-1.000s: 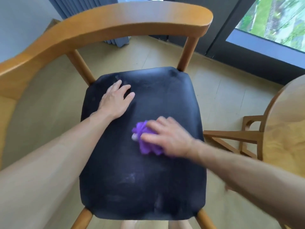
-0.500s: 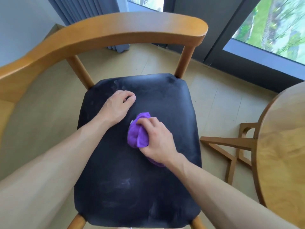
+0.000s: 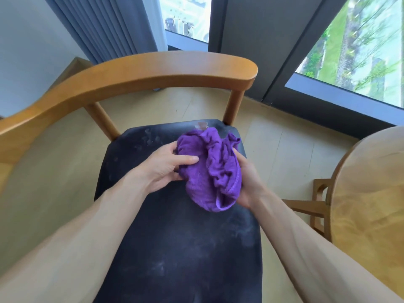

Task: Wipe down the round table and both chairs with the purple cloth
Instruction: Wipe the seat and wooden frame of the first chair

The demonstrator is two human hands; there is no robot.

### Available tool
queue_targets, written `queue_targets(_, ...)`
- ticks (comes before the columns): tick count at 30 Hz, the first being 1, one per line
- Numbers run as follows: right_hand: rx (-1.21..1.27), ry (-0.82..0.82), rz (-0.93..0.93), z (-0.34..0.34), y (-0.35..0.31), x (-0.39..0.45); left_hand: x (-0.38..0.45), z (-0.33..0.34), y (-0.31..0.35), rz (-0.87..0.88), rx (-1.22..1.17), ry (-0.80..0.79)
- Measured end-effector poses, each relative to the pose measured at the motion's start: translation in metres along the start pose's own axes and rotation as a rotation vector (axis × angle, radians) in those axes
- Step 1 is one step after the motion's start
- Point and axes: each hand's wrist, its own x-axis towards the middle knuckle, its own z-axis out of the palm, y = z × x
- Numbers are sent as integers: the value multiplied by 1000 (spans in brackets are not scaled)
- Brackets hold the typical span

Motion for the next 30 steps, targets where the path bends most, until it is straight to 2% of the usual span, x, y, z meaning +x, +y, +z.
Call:
queue_targets(2,-7,79,-2,-2,-3,1,-3,-5,2,89,67,133)
queue_targets(4,-52,155,23,-4,-6,1,-7,-12,4,191,47,187)
queue_targets(7,-349,198,85,5,-4,4,-13,-17,6,260,-144,79)
queue_targets(9,-516,242,68,11,2,14,-14,-17,9,251,-175,45)
queue_targets(11,-468,371,39,17,5,21,-14,-22,14,199,-213,117)
queue_targets(13,-222,387,81,17,2,21,-13,-29,17,100,-257,286)
queue_targets(15,-141,304,52,13,-2,19,-12,-34,15,-40,-33,484)
queue_targets(17,-266,261,-27,10,-2,16,-11,-35,5,-95,273,552)
queue_targets(19,-367,281,-84,7,-2,12,-10,-33,-3,-40,256,493)
queue_targets(22,-269,262,-111,-1,-5,8,-13,-32,-5,-23,-147,391)
queue_targets(24,-111,198,-117,-6,-8,6,-14,-31,-4,-77,-470,206)
queue_targets(25,-51,170,-114,-7,-10,5,-14,-28,-3,-113,-530,89)
queue_targets(27,-49,155,-104,-4,-12,4,-14,-18,-5,-188,-489,-67)
queue_targets(28,-93,183,-99,-2,-13,5,-12,-12,-7,-222,-437,-72)
queue_targets(30,-171,301,-91,2,-15,8,-10,-1,-8,-261,-418,39)
